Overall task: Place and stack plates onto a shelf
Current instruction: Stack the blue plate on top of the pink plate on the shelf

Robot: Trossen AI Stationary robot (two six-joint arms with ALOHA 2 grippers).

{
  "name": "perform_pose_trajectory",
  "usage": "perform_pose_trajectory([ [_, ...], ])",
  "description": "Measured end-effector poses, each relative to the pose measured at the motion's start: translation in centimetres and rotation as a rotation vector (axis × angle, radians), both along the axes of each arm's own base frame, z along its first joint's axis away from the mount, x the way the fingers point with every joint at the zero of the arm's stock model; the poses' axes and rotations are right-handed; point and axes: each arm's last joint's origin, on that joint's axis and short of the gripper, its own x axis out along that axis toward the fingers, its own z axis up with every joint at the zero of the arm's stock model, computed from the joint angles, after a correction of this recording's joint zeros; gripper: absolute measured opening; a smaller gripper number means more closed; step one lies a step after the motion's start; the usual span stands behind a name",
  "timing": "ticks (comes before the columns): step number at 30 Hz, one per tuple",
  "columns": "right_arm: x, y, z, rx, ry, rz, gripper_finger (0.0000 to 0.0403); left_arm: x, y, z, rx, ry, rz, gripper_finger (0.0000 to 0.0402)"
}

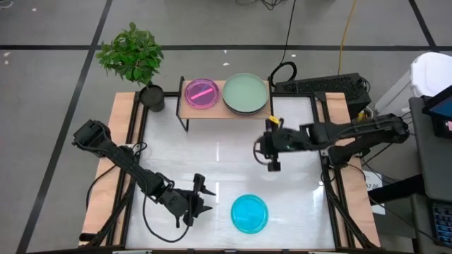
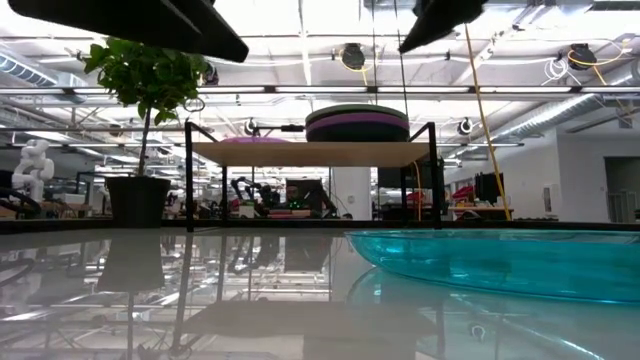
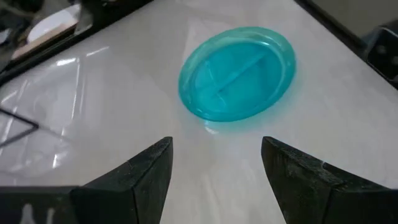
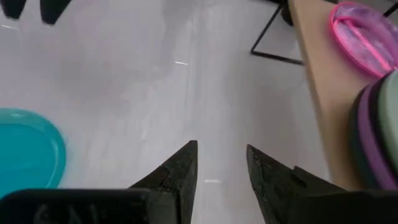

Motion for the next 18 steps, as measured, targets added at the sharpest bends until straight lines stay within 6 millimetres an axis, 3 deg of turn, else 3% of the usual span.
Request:
perform_pose_trajectory([
  [8,-2.2,3.1,-3.0,0.057,-0.053,0.055,0.0118,1.5,-0.6,-1.3,0.116,-0.060,-0.164,0.0250],
  [18,-4.9,3.5,-6.3,0.093,-0.166,0.048,0.0118,3.3,-1.4,-4.0,0.264,-0.131,-0.308,0.0250],
])
